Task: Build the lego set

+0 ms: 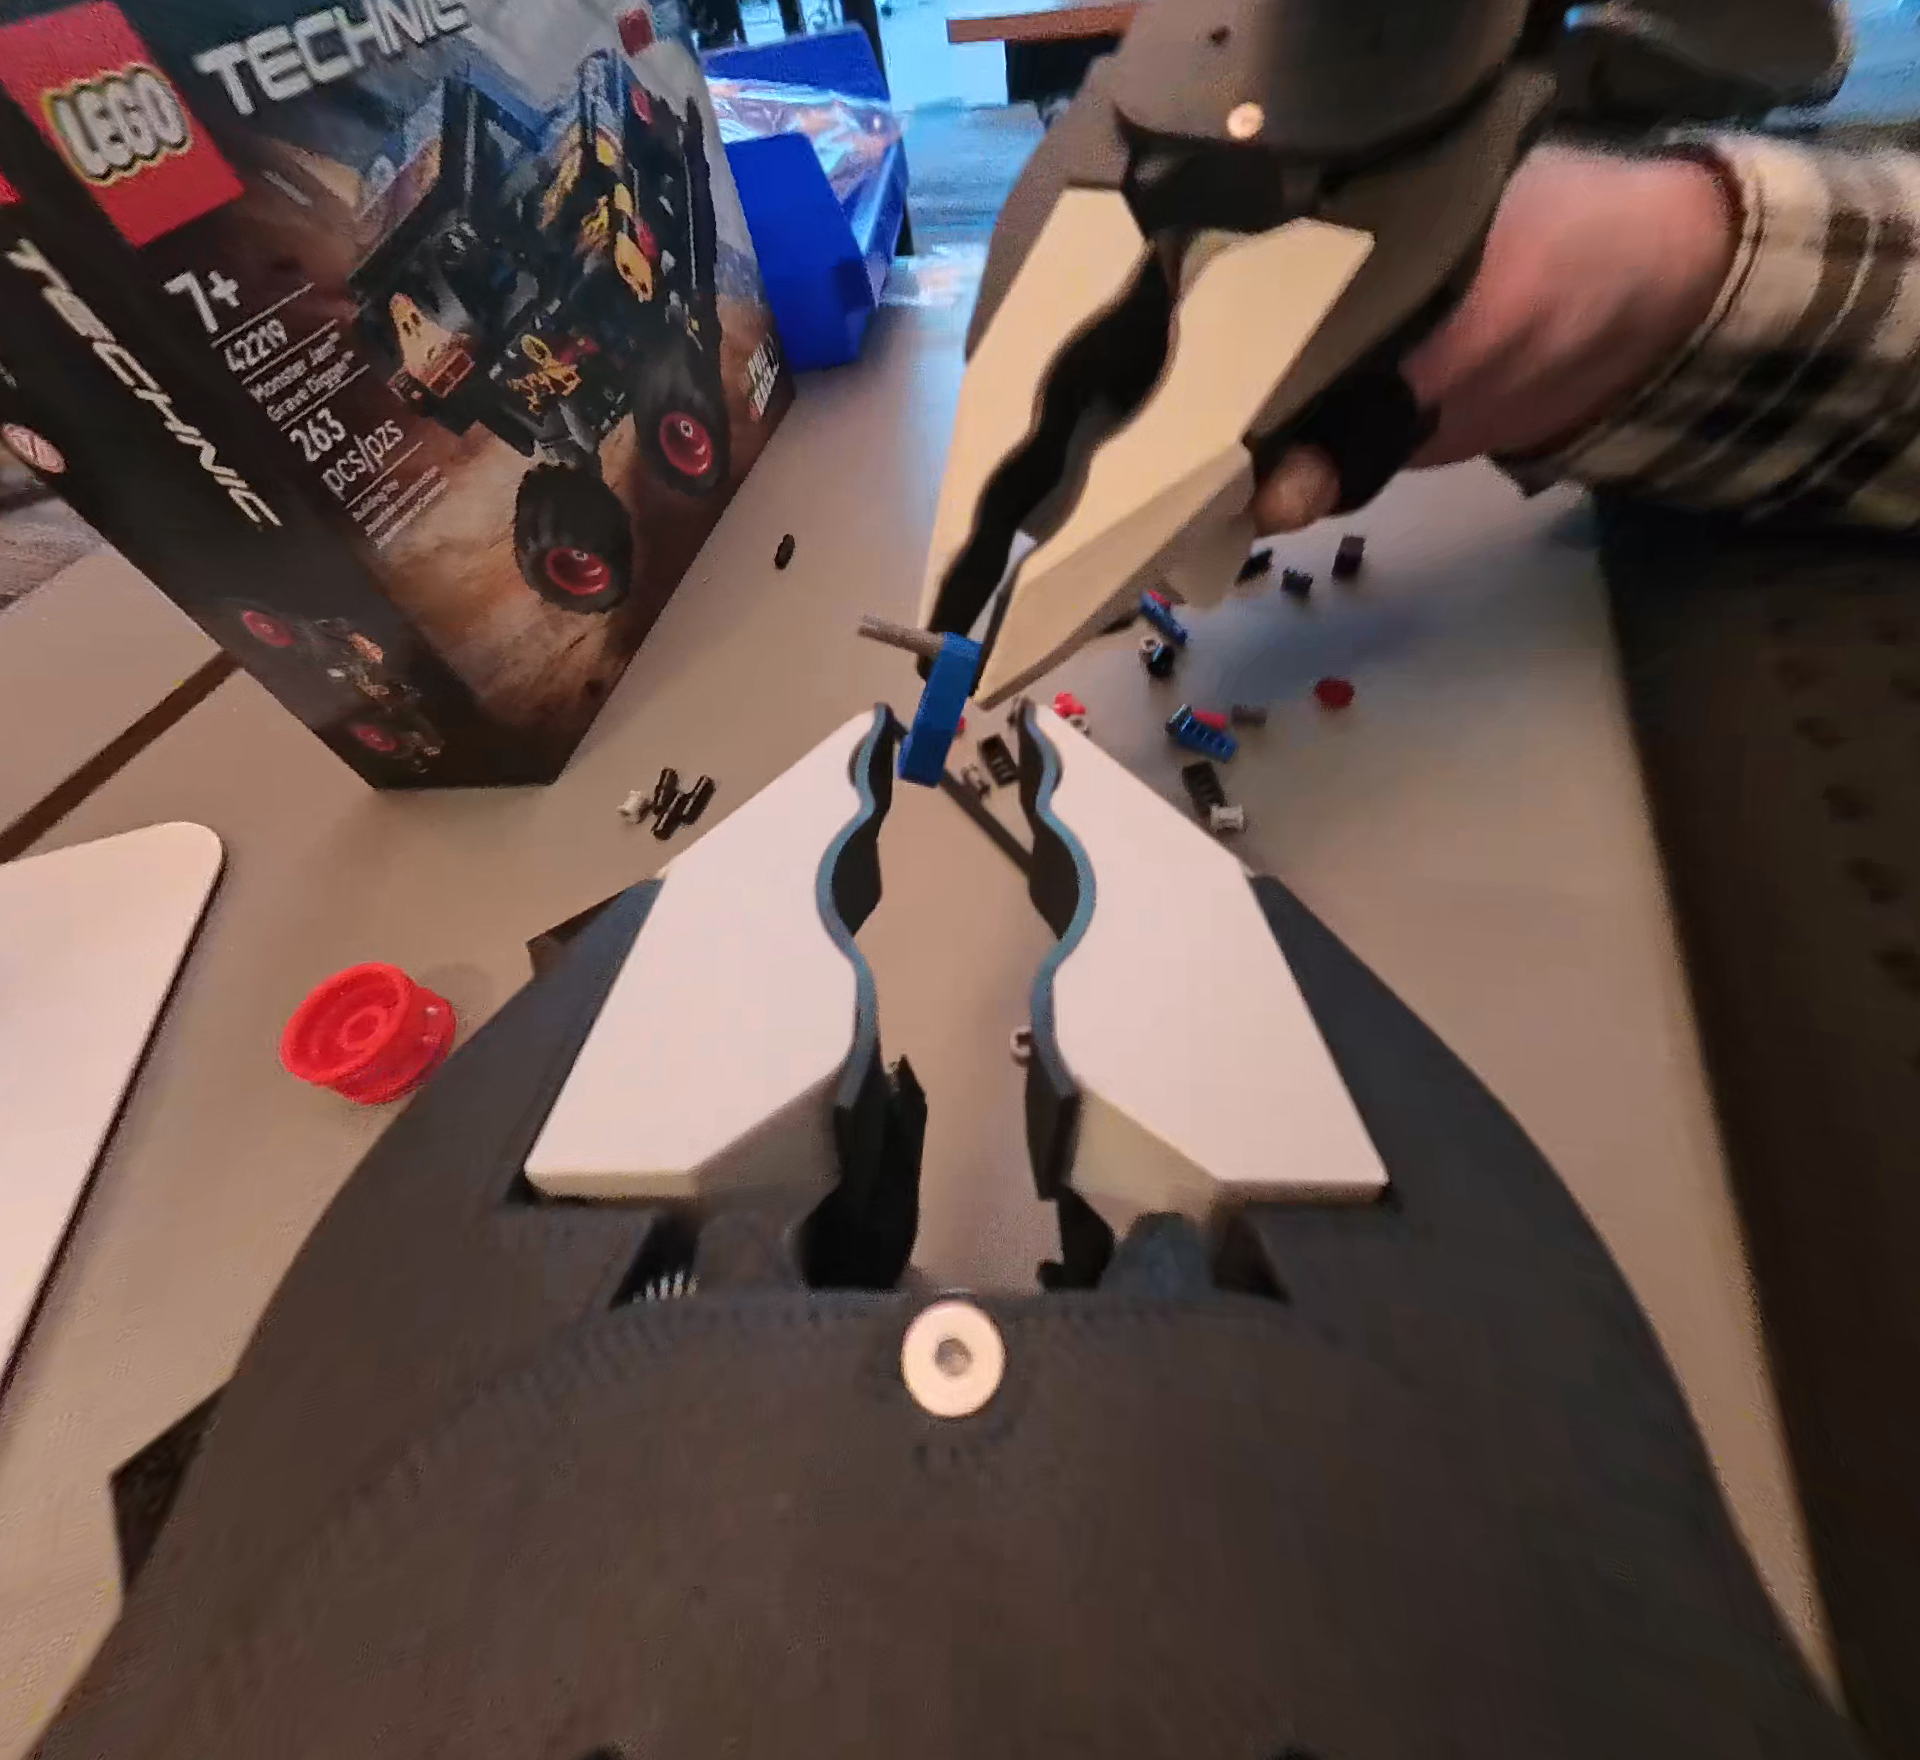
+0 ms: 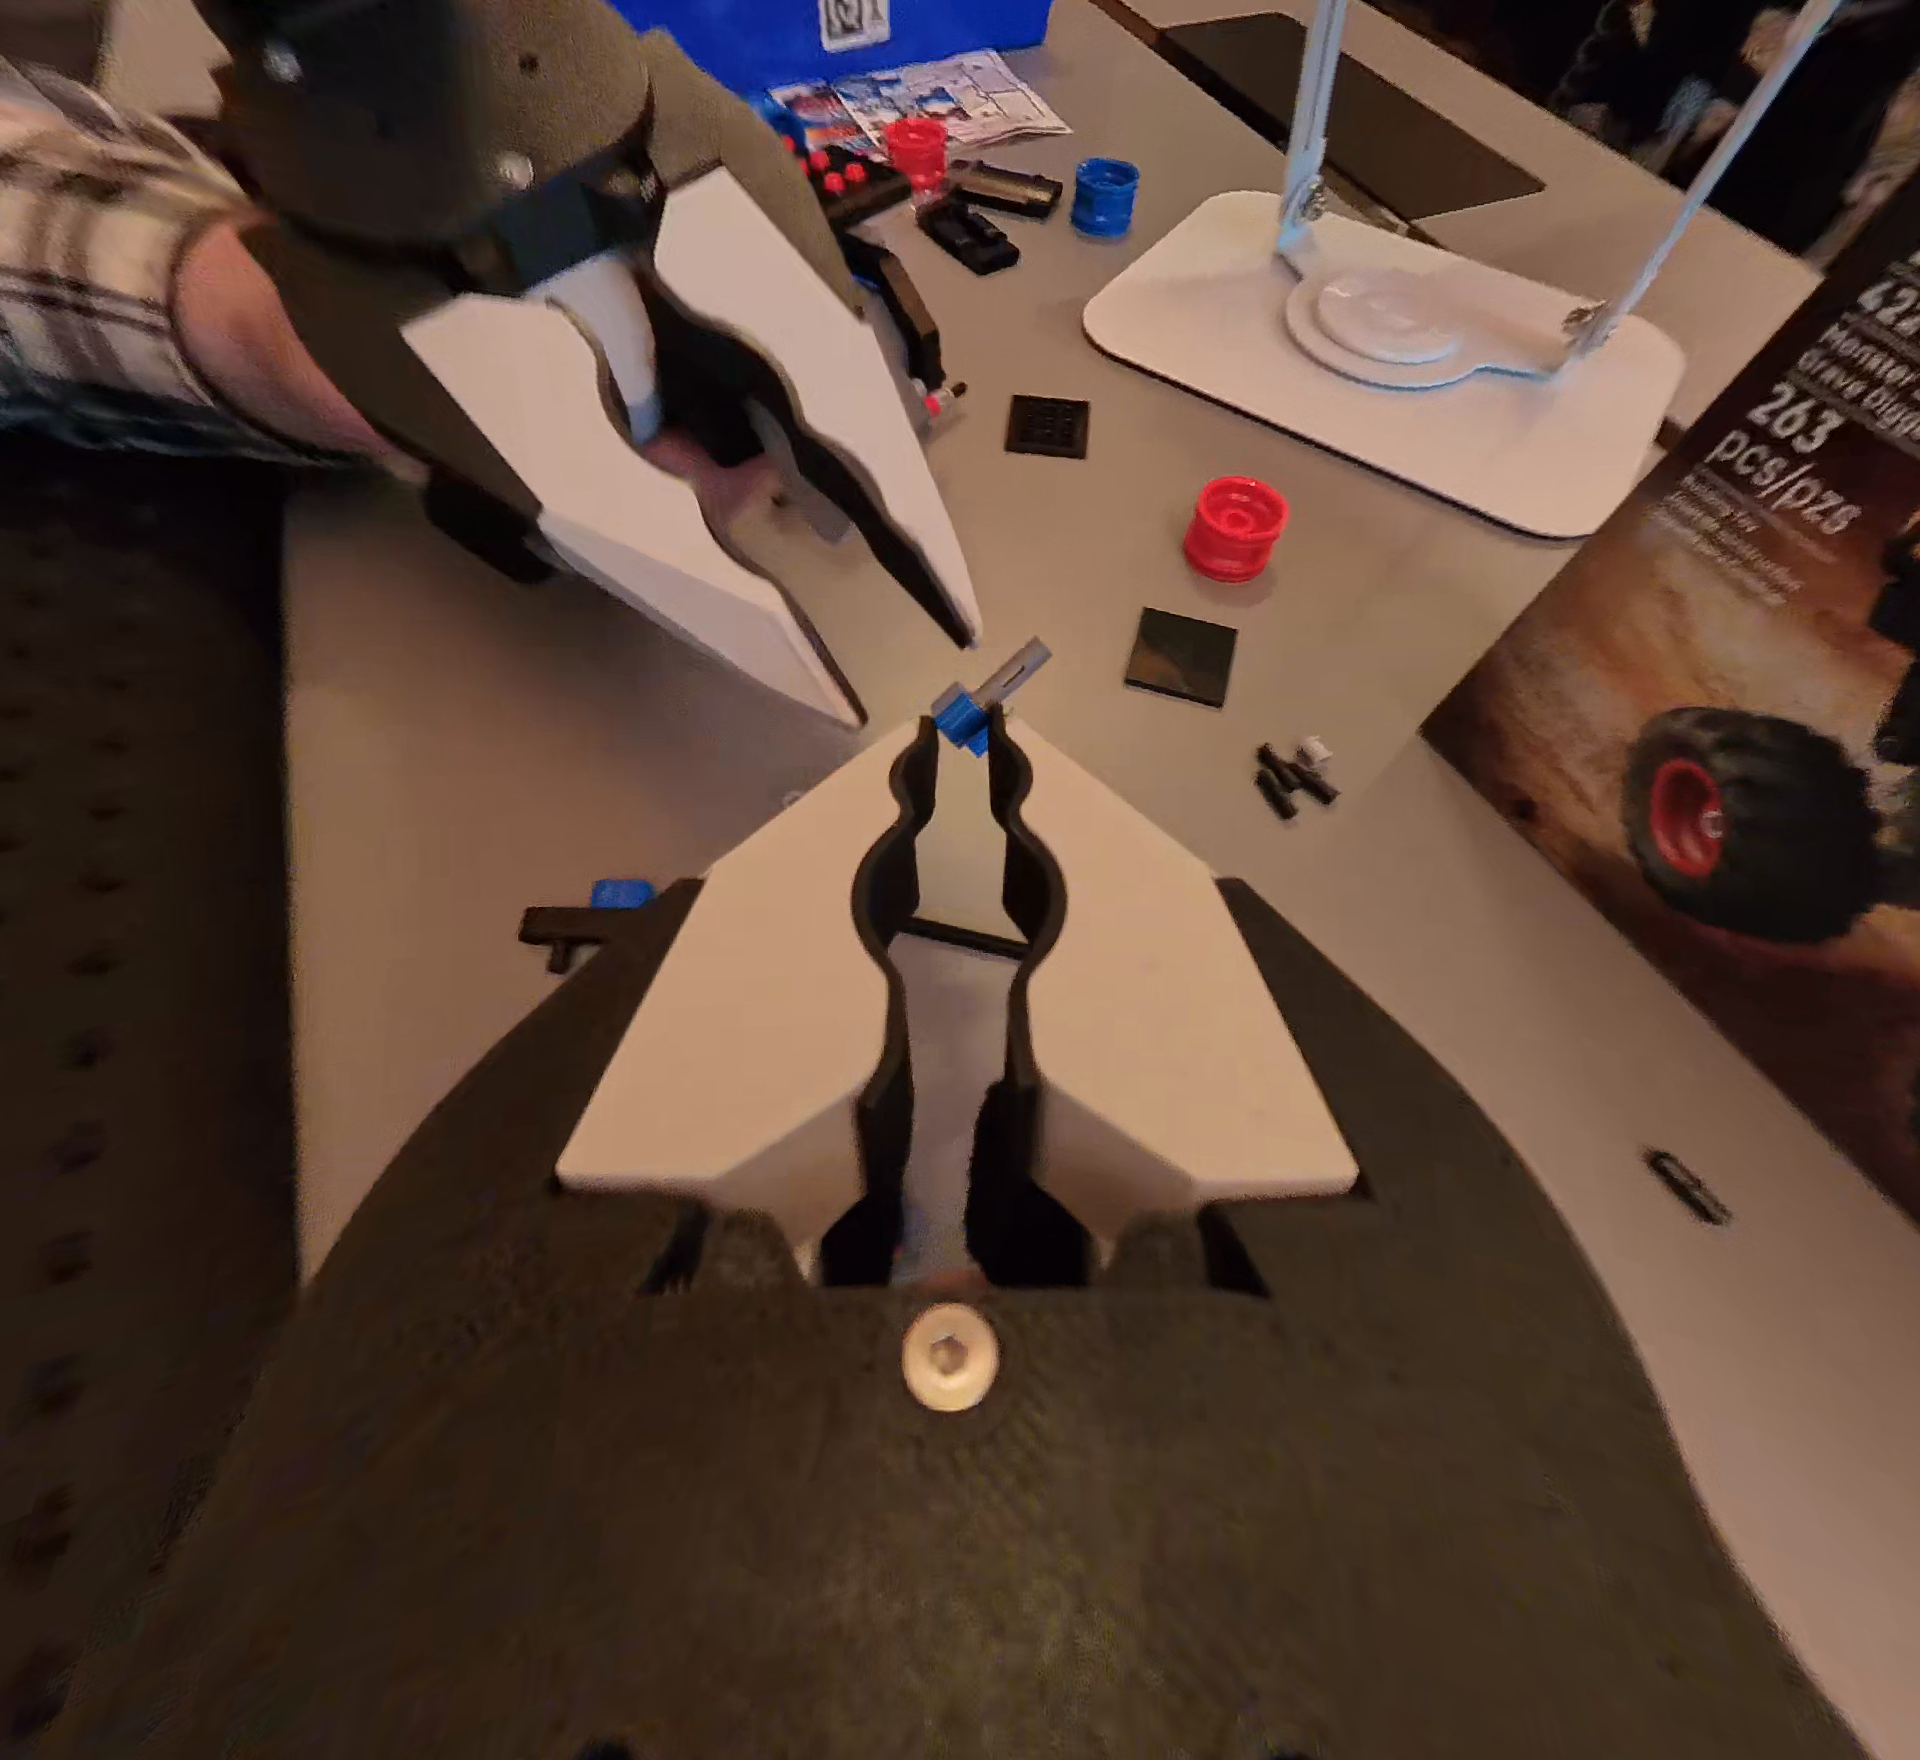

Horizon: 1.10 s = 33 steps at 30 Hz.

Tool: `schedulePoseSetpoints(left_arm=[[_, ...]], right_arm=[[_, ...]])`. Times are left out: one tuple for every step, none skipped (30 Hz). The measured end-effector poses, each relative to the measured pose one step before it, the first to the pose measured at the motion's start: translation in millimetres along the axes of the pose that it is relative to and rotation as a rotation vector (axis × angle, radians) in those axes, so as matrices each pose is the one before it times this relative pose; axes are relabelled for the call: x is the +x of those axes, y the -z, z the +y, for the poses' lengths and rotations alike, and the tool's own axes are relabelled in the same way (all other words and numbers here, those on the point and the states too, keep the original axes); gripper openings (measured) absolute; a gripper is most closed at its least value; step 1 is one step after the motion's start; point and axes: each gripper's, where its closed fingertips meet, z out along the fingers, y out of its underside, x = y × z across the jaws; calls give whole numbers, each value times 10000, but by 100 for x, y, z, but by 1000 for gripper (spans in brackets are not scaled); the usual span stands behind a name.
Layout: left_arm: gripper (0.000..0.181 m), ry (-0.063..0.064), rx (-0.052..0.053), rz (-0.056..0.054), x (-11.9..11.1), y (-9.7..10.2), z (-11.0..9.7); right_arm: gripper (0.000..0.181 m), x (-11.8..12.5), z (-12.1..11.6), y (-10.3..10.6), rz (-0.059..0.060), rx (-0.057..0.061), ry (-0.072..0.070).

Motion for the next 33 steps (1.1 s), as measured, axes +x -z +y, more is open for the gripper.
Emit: schedulePoseSetpoints(left_arm=[[23, 274, 137, 17, -182, 149, -213], [24, 351, 62, 39, -134, 50, -95], [27, 423, 2, 125, -6, -43, 0], [29, 427, 7, 101, -7, -88, 21], [29, 382, 28, 48, -58, -74, 15], [29, 291, 76, 131, 98, 3, -69], [27, 207, 123, 150, 145, 52, -152], [24, 206, 130, 121, 87, 82, -192], [21, 234, 132, 111, -5, 96, -232], [19, 196, 71, 82, 48, 44, -131], [18, 162, -13, 100, 29, -2, 3], [17, 134, -12, 64, 51, -43, 48], [15, 122, 5, 79, 79, -46, 71], [13, 152, 14, 111, 122, -28, 68], [13, 153, 56, 138, 156, 25, -27], [2, 146, 180, -77, -235, 147, -216], [0, 112, 162, 148, 30, 179, -298], [0, 150, 42, 136, 44, 97, -195], [0, 58, 102, 65, 14, 124, -227], [0, -54, 79, -15, 38, 91, -159], [0, -77, -21, -45, 26, 45, -5], [0, -80, -12, -46, 47, 37, -22], [0, -38, 85, 47, 183, 69, -180], [2, 30, 94, 85, 185, 62, -212], [6, 37, 20, 97, 177, -66, -54], [11, 77, 16, 120, 251, -30, -60], [16, 118, -13, 80, 183, -75, -11], [16, 32, -4, -60, 0, -52, -4], [11, -64, 17, -159, -121, 26, -24], [7, -41, -24, -166, -163, 14, 32], [6, 14, -12, -39, -12, -20, 1], [4, 56, -18, -49, -83, -21, 45], [1, 40, 36, -35, -92, 28, 0]], right_arm=[[7, 119, 89, -71, 331, -190, 400], [7, 47, 47, -80, 310, -178, 438], [7, -90, -94, -69, 226, -104, 387], [7, -147, -198, -60, 203, -38, 392], [7, -145, -139, -73, 197, -79, 379], [7, 17, -3, -69, 262, -129, 390], [8, 7, -65, -21, 217, -61, 337], [8, -28, -83, 5, 137, -32, 232], [8, -59, -126, 21, 75, 17, 178], [8, 29, -115, 34, 121, 12, 152], [8, 29, -12, 6, 139, -88, 242], [8, 30, 55, -13, 169, -112, 297], [8, -9, 63, -5, 132, -96, 265], [8, -13, 8, 32, 88, -41, 204], [8, -13, -87, 86, 44, 47, 93], [8, -7, -244, 139, -2, 149, -16], [8, 94, -123, 110, 79, 31, 51], [8, 85, -116, 89, 157, -4, 228], [8, -4, -145, 74, 130, -4, 248], [8, -16, -130, 53, 129, -8, 215], [8, 24, -12, 47, 136, -75, 257], [8, -7, 69, 17, 129, -114, 312], [8, -27, 47, 5, 122, -85, 276], [8, 12, -28, 32, 129, -43, 219], [7, 71, -27, 41, 138, -56, 207], [7, 112, 40, 36, 159, -99, 233], [7, 54, 77, 8, 141, -109, 217], [7, -9, -6, 10, 95, -44, 182], [6, -82, -69, 26, 29, -2, 146], [6, -70, -95, 20, 31, -2, 120], [5, -57, -45, -7, 37, -38, 103], [5, -46, -29, -13, 28, -33, 88], [5, -42, -65, 19, 25, 1, 74]])
